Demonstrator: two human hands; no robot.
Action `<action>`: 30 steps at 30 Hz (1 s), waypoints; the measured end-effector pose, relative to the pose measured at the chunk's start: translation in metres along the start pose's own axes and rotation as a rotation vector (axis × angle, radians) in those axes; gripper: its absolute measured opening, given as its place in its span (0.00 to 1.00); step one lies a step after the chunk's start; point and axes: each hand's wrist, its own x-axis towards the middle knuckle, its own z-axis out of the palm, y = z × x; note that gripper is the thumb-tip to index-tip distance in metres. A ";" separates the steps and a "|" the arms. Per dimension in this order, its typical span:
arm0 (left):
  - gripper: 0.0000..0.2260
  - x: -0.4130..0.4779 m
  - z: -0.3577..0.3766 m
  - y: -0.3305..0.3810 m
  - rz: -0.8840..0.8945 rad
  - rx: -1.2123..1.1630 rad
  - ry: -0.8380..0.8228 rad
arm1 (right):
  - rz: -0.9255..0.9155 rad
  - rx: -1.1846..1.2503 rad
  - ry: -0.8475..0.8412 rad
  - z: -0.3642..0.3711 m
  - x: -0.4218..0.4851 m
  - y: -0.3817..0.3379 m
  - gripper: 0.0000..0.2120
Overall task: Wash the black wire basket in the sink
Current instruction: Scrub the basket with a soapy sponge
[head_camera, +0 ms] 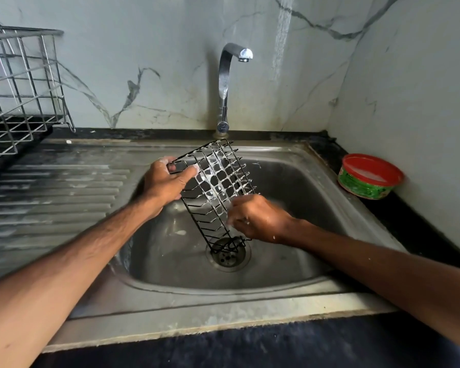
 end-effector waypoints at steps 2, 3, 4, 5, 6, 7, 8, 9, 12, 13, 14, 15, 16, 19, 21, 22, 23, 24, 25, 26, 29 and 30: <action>0.34 -0.001 0.001 0.001 -0.002 0.004 0.002 | -0.050 0.084 0.095 0.001 0.011 -0.005 0.07; 0.34 -0.001 0.000 0.000 -0.005 0.003 0.002 | -0.074 0.093 0.119 0.003 0.015 -0.007 0.07; 0.34 -0.001 0.000 0.000 -0.008 0.001 -0.001 | -0.092 0.080 0.112 0.007 0.017 -0.009 0.06; 0.34 0.000 0.000 0.000 -0.011 0.001 -0.007 | -0.100 0.060 0.082 0.009 0.016 -0.010 0.06; 0.35 0.000 -0.001 -0.001 -0.013 0.005 -0.014 | -0.107 0.038 0.043 0.010 0.012 -0.011 0.06; 0.35 0.001 -0.002 -0.001 -0.014 0.009 -0.020 | -0.121 0.016 0.002 0.012 0.006 -0.008 0.06; 0.35 0.001 -0.003 -0.002 -0.013 0.008 -0.022 | -0.150 -0.014 -0.044 0.012 0.000 -0.005 0.06; 0.35 0.002 -0.003 -0.002 -0.013 0.003 -0.020 | -0.181 -0.046 -0.106 0.013 -0.006 -0.001 0.07; 0.36 0.002 -0.003 -0.003 -0.011 -0.002 -0.015 | -0.159 -0.093 -0.368 0.016 -0.015 0.006 0.06; 0.36 0.002 -0.003 -0.003 -0.007 -0.001 -0.013 | -0.129 -0.117 -0.445 0.018 -0.015 0.006 0.07; 0.36 0.002 -0.002 -0.003 -0.003 0.002 -0.013 | -0.116 -0.130 -0.497 0.021 -0.014 0.007 0.09; 0.36 0.002 -0.002 -0.003 0.000 0.005 -0.012 | -0.119 -0.127 -0.514 0.021 -0.013 0.006 0.11; 0.36 0.002 -0.002 -0.003 0.005 0.008 -0.012 | -0.135 -0.112 -0.497 0.019 -0.011 0.004 0.12; 0.36 0.002 -0.003 -0.003 0.011 0.020 -0.017 | -0.173 -0.024 -0.224 0.002 0.001 0.003 0.12; 0.36 0.001 -0.004 -0.003 0.011 0.025 -0.017 | -0.134 -0.002 -0.085 -0.007 0.008 0.003 0.08; 0.35 0.001 -0.004 -0.003 0.012 0.023 -0.019 | -0.141 -0.018 -0.077 -0.006 0.008 0.001 0.09; 0.34 0.002 -0.003 -0.002 0.010 0.018 -0.023 | -0.166 -0.039 -0.116 -0.004 0.005 -0.002 0.10; 0.33 0.002 -0.003 -0.002 0.005 0.011 -0.025 | -0.192 -0.042 -0.205 0.003 -0.001 -0.003 0.10; 0.31 0.002 -0.003 -0.003 0.003 0.007 -0.026 | -0.187 -0.060 -0.343 0.010 -0.007 -0.001 0.08; 0.30 0.002 -0.003 -0.003 0.003 0.007 -0.029 | -0.157 -0.079 -0.479 0.014 -0.013 0.001 0.08; 0.37 -0.001 -0.004 -0.002 0.001 0.013 -0.037 | -0.080 -0.111 -0.460 0.009 -0.012 0.022 0.14; 0.41 -0.001 -0.004 -0.002 0.005 0.008 -0.036 | -0.028 -0.079 -0.349 0.003 -0.009 0.029 0.11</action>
